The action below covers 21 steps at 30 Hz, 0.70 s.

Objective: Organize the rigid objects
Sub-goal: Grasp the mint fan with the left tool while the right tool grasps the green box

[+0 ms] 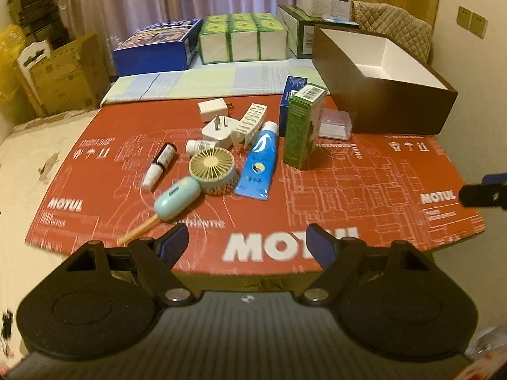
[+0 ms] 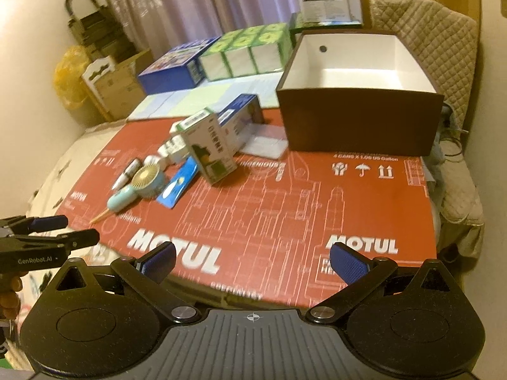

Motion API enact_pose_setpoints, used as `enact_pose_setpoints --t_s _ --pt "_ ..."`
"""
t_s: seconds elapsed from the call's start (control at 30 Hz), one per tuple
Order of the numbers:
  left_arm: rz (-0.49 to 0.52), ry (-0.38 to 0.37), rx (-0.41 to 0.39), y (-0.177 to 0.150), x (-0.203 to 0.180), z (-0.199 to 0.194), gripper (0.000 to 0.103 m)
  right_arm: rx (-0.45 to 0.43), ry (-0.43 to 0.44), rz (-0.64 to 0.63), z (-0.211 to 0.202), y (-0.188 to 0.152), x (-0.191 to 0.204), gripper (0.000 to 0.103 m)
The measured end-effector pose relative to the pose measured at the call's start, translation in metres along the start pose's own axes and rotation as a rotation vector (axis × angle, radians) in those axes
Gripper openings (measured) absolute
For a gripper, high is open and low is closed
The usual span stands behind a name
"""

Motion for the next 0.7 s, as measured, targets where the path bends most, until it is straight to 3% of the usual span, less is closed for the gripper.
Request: enact_pose_setpoints --t_s 0.33,0.7 --pt "0.143 -0.042 0.055 0.036 0.034 0.072 0.078 0.001 -0.085 0.106 0.043 0.033 0.006 0.101" --pt "0.281 -0.120 0.109 0.054 0.051 0.129 0.078 0.051 -0.166 0.193 0.090 0.045 0.017 0.101"
Point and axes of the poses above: each gripper's, at about its wrist camera, not at the fingertips, and z roughly the way its jaws point, x to its left, y to its top, the point moved 5 cm from there along z, roughly the way its jaws point, and after that the axes turned 12 degrees about -z, right-handed, at the moved point
